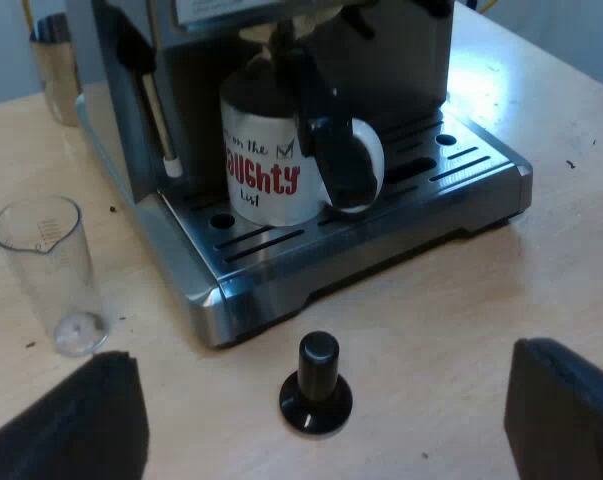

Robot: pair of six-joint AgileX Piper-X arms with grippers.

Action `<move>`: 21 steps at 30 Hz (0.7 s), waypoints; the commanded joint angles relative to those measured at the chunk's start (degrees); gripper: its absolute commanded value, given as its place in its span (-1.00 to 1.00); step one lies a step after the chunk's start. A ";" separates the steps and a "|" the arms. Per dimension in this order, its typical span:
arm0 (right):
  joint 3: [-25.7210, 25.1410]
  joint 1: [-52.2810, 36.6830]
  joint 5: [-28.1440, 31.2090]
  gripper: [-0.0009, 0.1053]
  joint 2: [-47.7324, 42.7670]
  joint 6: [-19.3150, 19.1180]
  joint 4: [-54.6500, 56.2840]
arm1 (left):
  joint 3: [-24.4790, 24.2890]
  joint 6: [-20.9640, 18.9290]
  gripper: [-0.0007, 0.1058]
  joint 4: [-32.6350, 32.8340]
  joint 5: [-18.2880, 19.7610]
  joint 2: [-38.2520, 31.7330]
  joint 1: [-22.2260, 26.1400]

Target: Remove mug from coffee machine

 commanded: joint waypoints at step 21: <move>-0.68 12.17 -3.38 0.33 13.38 -2.63 -16.51 | 0.67 -0.19 0.49 -18.60 -0.43 11.90 -7.58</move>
